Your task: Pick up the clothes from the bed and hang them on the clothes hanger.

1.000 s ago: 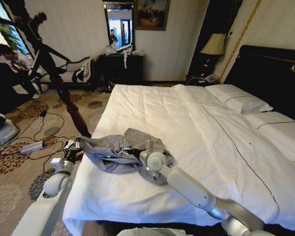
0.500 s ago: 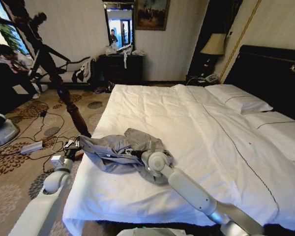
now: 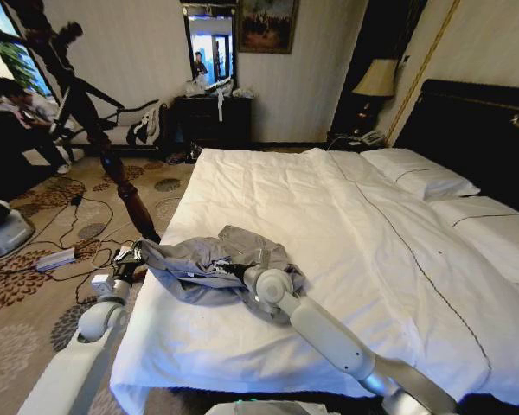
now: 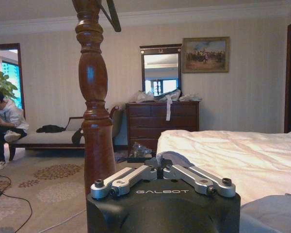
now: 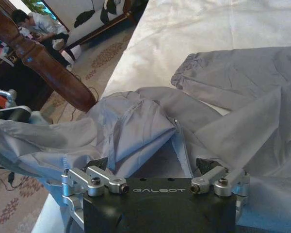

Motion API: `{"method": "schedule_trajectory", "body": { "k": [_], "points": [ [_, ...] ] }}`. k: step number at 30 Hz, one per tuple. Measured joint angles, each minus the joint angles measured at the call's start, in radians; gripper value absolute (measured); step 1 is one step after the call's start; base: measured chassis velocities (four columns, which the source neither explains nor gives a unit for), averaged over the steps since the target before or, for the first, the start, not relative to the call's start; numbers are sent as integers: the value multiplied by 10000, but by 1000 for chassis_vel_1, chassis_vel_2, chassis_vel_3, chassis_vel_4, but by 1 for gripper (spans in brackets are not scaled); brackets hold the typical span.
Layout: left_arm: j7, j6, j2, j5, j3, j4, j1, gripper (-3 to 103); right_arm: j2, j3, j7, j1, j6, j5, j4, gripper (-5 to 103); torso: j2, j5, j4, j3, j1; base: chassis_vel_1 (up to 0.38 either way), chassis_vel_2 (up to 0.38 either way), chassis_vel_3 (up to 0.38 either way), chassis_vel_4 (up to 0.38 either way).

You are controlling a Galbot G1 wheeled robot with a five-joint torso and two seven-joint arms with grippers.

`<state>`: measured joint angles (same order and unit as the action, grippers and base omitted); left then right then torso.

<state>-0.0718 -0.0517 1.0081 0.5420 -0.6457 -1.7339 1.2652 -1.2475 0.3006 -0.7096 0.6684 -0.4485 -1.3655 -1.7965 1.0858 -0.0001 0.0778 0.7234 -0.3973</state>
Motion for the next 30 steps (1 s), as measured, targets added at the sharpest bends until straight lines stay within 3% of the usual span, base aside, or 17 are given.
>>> {"method": "schedule_trajectory", "body": {
  "k": [2, 6, 9, 12, 13, 14, 18, 22, 25, 27, 30],
  "points": [
    [2, -12, 24, -1, -26, -23, 30, 0, -46, 55, -13, -40, -9, 4, 51, 97, 0, 0, 0, 0, 0, 0, 0, 0, 0],
    [3, -31, 25, -4, -41, -22, 50, 0, -61, 134, -13, -44, -1, -6, 6, 80, 0, 0, 0, 0, 0, 0, 0, 0, 0],
    [3, -36, 21, -3, -46, -3, 43, 0, -60, 162, -13, -36, 0, -7, -13, 74, 1, 0, 0, 0, 1, 0, 0, 0, 0],
    [3, -41, 18, -4, -44, 24, 11, 0, -41, 220, -19, 8, -2, 41, -8, 58, 1, 0, 1, 0, 0, 0, 0, 0, 0],
    [3, -41, 20, -4, -39, 29, 5, 0, -40, 227, -19, 14, -3, 60, 0, 58, 1, 0, 1, 0, 0, 0, 0, 0, 0],
    [4, -46, 23, -4, -23, 52, -10, 0, -40, 251, -17, 21, -3, 114, 27, 47, 1, 0, 1, 0, 0, 0, 0, 0, 0],
    [3, -52, 27, -4, -6, 98, -30, 0, -40, 308, -16, 19, -9, 232, 75, 41, 1, 1, 0, 0, 0, 0, 0, 0, 0],
    [10, -71, 37, -3, 18, 158, -74, 0, -13, 427, -17, -35, -27, 596, 183, 20, 1, 1, 0, 0, 0, 0, 0, 0, 0],
    [12, -81, 49, -3, 26, 189, -83, 0, -12, 449, -16, -47, -33, 680, 211, 15, 2, 1, 0, 0, 0, 0, 0, 0, 0],
    [16, -90, 61, -4, 35, 222, -88, 0, 1, 486, 0, -41, -33, 894, 247, 4, 1, 1, 0, 0, 0, 0, 0, 0, 0],
    [16, -92, 77, -4, 49, 237, -104, 0, 32, 501, 17, -14, -34, 1019, 249, 1, 1, 0, 0, 0, 0, 0, 0, 0, 0]
  ]
}}
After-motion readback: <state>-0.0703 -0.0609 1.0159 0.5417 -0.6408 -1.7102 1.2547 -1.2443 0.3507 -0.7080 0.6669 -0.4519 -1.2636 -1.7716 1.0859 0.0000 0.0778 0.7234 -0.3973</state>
